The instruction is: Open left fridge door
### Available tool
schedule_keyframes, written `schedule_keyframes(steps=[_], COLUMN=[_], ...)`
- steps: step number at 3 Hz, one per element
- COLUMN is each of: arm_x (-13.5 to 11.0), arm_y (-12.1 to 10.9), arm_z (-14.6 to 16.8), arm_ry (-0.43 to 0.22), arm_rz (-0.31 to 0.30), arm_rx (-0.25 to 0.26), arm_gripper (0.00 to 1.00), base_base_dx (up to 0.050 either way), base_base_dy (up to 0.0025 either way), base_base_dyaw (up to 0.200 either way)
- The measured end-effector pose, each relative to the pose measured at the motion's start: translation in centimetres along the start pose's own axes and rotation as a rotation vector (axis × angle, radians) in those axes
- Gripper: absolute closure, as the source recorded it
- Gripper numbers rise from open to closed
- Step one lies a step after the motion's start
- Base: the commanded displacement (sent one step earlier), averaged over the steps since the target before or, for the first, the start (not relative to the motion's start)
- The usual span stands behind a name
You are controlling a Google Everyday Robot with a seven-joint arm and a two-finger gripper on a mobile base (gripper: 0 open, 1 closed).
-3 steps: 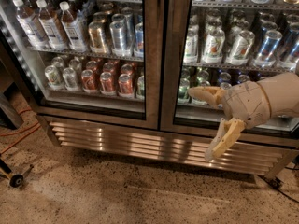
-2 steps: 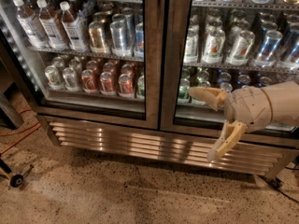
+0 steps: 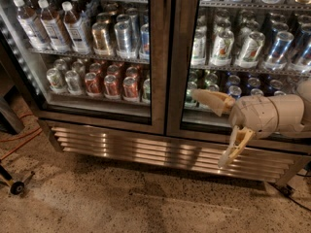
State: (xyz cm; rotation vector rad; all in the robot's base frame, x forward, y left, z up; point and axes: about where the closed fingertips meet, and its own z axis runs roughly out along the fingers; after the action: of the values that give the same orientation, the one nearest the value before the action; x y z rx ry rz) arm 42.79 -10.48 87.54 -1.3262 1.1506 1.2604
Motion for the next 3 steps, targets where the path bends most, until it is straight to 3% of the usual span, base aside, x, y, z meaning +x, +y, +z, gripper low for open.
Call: schedule_keyframes(steps=[2, 3], arm_x=[-0.52, -0.52], arm_y=[-0.29, -0.29], arm_z=[-0.16, -0.16], arm_ry=[0.071, 0.071], arm_rz=[-0.019, -0.019], arm_rx=[0.094, 0.094], arm_gripper=[0.00, 0.00], base_base_dx=[0.000, 0.000], base_base_dy=[0.00000, 0.00000], base_base_dyaw=[0.000, 0.000])
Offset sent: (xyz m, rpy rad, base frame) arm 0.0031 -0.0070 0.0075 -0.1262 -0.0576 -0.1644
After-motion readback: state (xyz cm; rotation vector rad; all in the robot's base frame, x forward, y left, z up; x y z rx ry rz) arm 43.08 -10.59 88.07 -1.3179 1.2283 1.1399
